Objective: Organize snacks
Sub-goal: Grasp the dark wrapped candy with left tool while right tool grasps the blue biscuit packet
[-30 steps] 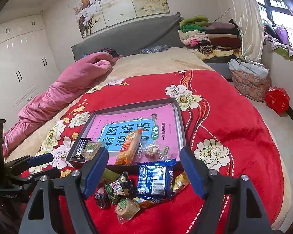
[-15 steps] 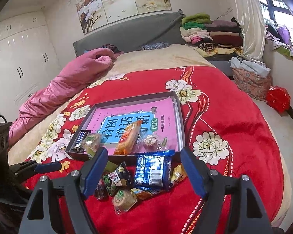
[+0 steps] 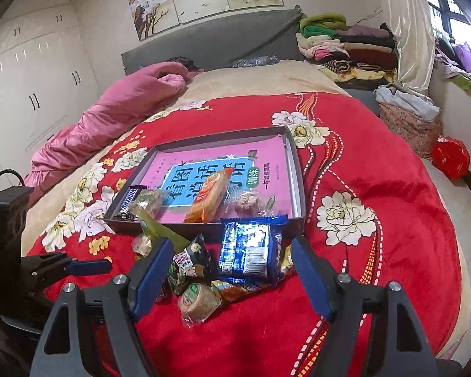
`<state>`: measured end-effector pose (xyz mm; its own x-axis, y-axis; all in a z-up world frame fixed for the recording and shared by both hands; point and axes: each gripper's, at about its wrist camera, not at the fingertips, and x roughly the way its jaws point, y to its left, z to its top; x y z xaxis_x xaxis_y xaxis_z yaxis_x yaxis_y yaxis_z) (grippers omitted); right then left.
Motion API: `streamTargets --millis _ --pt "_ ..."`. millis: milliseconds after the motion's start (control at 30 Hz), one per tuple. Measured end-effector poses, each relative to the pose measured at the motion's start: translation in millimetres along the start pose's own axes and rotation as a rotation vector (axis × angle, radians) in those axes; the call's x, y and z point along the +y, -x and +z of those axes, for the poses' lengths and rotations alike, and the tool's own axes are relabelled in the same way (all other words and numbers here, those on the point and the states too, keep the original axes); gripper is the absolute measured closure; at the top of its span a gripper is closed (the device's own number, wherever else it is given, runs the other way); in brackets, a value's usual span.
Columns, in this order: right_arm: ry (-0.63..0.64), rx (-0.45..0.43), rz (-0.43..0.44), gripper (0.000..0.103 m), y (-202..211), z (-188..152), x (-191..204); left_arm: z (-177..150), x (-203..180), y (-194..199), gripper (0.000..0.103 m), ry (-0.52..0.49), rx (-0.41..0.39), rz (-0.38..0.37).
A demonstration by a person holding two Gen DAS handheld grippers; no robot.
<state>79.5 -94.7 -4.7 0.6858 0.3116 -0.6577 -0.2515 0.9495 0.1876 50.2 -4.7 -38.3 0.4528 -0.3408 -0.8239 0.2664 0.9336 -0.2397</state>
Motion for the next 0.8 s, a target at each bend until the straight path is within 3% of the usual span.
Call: streamTargets --millis 233,600,800 --pt "0.009 0.026 -0.004 0.026 -11.1 -5.4 -0.7 -4.0 6.4 -13.1 0.024 0.033 0.016 -0.002" --pt "0.013 0.058 -0.022 0.026 -29.6 -11.5 -7.9 -8.3 3.4 -33.0 0.027 -0.022 0.022 0.059" --pt "0.009 0.08 -0.049 0.026 -47.4 -12.3 -12.0 -4.1 6.6 -34.9 0.027 -0.004 0.004 0.053"
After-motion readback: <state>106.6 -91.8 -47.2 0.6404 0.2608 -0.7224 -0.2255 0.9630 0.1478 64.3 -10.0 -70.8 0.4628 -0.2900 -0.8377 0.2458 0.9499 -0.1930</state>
